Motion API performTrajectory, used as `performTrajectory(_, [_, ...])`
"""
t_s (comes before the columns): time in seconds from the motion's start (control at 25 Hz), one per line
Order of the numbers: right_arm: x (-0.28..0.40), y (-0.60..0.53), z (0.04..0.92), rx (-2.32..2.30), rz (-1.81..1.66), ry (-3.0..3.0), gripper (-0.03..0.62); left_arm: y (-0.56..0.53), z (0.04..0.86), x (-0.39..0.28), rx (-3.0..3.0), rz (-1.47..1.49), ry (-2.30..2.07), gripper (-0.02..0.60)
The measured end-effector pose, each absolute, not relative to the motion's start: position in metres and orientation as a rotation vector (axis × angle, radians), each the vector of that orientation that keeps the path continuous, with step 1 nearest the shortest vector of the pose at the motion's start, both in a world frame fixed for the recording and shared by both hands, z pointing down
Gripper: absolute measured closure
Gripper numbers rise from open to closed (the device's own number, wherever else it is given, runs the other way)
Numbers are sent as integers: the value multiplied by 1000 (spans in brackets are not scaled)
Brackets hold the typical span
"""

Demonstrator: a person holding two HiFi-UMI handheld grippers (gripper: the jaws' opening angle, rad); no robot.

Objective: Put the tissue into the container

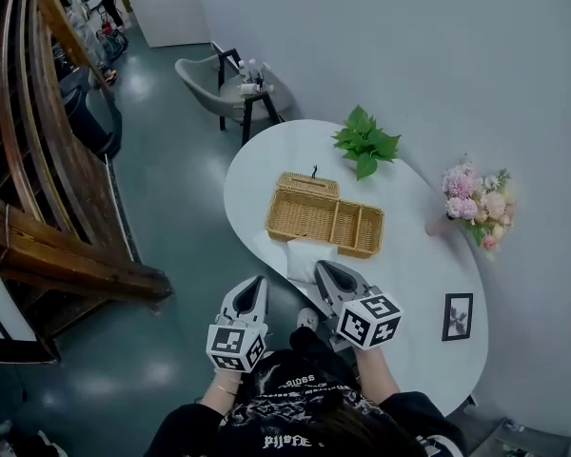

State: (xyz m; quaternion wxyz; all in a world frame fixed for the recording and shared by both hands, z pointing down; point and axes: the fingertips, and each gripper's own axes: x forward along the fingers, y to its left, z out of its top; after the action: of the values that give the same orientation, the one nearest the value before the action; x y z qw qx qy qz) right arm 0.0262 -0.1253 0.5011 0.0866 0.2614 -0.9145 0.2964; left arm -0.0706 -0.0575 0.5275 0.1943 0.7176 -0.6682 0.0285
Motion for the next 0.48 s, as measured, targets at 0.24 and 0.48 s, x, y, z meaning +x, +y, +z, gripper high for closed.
performTrajectory(0.24, [30,-151,502,707,938,-2758,568,-88,533,-57,1974,85,-1886,555])
performTrajectory(0.48, [30,-166,503,651,1053,-2780,568,-104,539,-46,1944,106,-1901,555])
